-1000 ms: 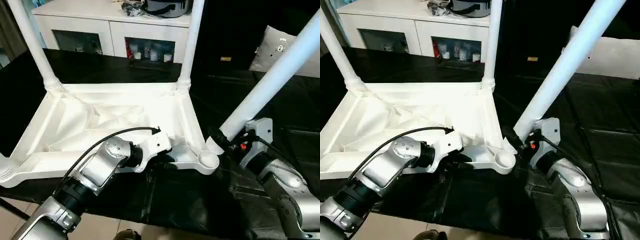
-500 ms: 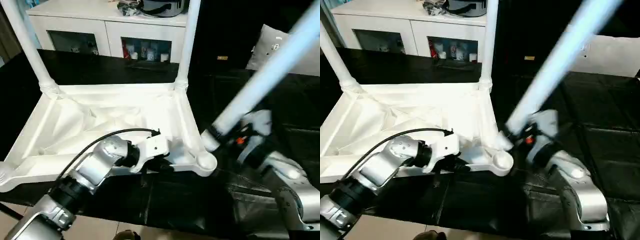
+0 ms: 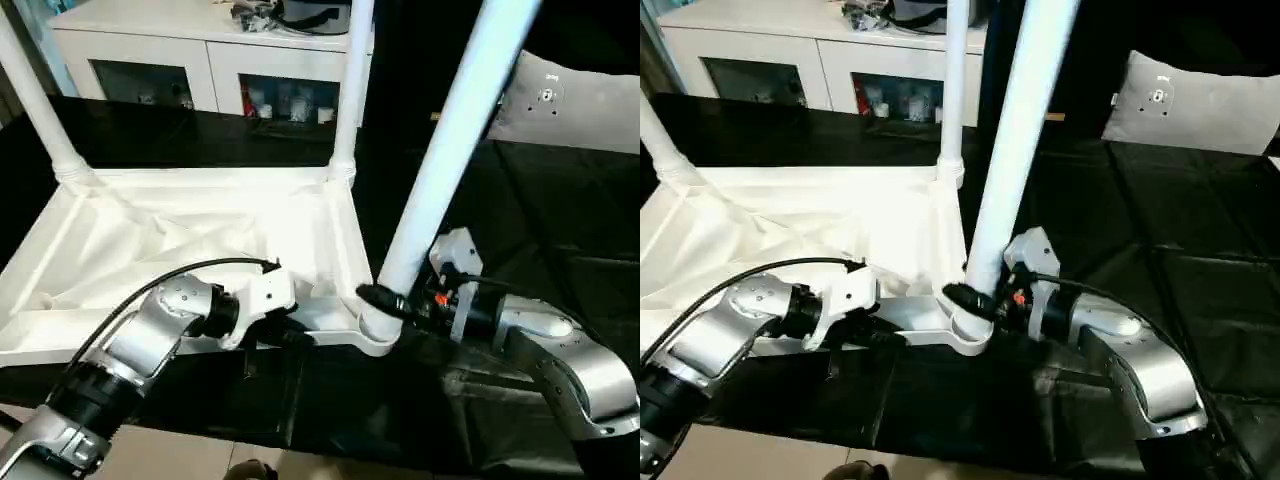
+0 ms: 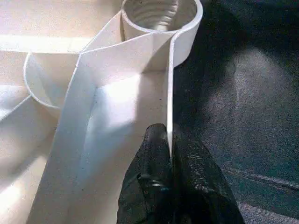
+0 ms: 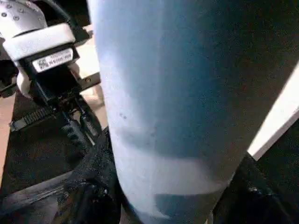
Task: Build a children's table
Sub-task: Insert table leg to table base
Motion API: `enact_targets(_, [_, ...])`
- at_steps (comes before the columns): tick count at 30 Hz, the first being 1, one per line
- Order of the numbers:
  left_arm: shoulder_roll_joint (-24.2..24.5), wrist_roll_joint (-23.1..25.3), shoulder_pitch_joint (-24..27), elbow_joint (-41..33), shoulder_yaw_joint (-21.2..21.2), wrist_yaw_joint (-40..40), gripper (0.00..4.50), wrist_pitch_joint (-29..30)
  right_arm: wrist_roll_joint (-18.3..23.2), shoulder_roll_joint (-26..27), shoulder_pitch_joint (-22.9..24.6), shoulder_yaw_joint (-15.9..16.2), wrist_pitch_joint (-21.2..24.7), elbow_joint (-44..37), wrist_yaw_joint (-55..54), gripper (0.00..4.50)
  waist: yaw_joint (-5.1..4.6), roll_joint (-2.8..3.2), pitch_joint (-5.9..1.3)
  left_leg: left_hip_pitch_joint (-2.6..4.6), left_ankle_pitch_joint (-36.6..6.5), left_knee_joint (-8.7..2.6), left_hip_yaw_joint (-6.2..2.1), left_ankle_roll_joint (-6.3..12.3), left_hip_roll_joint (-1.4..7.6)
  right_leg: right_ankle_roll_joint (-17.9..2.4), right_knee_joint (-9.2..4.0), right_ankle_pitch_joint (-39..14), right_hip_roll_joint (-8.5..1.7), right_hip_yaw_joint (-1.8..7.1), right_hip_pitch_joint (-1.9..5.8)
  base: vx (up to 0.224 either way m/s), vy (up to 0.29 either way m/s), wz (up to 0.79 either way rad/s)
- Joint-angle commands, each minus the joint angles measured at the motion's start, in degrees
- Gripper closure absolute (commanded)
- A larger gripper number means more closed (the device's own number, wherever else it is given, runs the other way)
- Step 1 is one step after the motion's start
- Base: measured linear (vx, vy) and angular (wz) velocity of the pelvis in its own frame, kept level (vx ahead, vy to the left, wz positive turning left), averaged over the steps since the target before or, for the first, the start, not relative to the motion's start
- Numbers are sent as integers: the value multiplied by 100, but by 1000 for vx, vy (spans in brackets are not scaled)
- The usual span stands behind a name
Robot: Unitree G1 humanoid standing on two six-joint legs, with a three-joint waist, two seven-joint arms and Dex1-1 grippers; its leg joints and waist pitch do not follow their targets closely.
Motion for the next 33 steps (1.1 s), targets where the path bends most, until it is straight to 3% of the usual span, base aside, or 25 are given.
enact_targets(1, [50, -6, 18, -46, 181, 118, 450, 22, -104, -54, -117, 139, 35, 17, 95, 258, 60, -42, -336, 237, -1106, -334, -123, 97, 360, -1079, -457, -26, -620, 184, 104, 0, 0, 0])
enact_targets(11, [-12, 40, -36, -34, 149, 52, 450, -39, -556, 85, -281, 405, -349, 577, -10, 258, 63, -34, -334, 252, -1208, -325, -104, 8, 368, -1110, -458, -103, -615, 186, 86, 0, 0, 0])
enact_targets(17, [-3, 57, -66, 14, 179, 52, 450, -80, -429, 176, -330, 336, -309, 752, 24, 258, 51, -32, -321, 242, -1304, -344, -111, -1, 366, -1093, -472, -301, -620, 179, 95, 0, 0, 0])
enact_targets(21, [-27, 50, -101, 65, 197, 51, 450, -77, -89, 369, -281, 98, -241, 855, 120, 258, 55, 6, -334, 254, -1389, -342, -112, -59, 369, -1092, -472, -344, -619, 187, 82, 0, 0, 0])
enact_targets(22, [-37, 42, -109, 77, 205, 55, 450, -68, 20, 434, -256, -18, -224, 900, 91, 258, 54, -8, -337, 255, -1400, -340, -109, -57, 371, -1112, -475, -308, -626, 189, 83, 0, 0, 0])
enact_targets(23, [-48, 32, -118, 94, 214, 56, 450, -61, 123, 494, -229, -130, -220, 949, 66, 258, 59, 32, -338, 259, -1407, -337, -112, -60, 369, -1127, -474, -281, -627, 191, 76, 0, 0, 0])
enact_targets(25, [-76, 4, -135, 116, 235, 60, 450, -37, 307, 599, -129, -340, -239, 1041, 20, 258, 60, 16, -343, 264, -1429, -344, -113, -76, 373, -1144, -471, -228, -611, 182, 78, 0, 0, 0])
enact_targets(31, [-147, -26, -171, 174, 274, 107, 450, -31, 455, 749, 223, -481, -440, 1077, 0, 258, 78, 38, -345, 266, -1541, -354, -110, -120, 379, -1162, -472, -209, -626, 185, 71, 0, 0, 0])
enact_targets(32, [-191, -22, -196, 223, 301, 163, 450, -56, 459, 894, 477, -569, -640, 1074, -56, 258, 83, 37, -347, 270, -1544, -359, -117, -124, 380, -1160, -469, -224, -623, 179, 72, 0, 0, 0])
enact_targets(33, [-194, -21, -198, 227, 303, 167, 450, -57, 458, 906, 496, -576, -657, 1074, -60, 258, 95, 68, -344, 265, -1567, -356, -112, -121, 380, -1150, -475, -240, -630, 189, 56, 0, 0, 0])
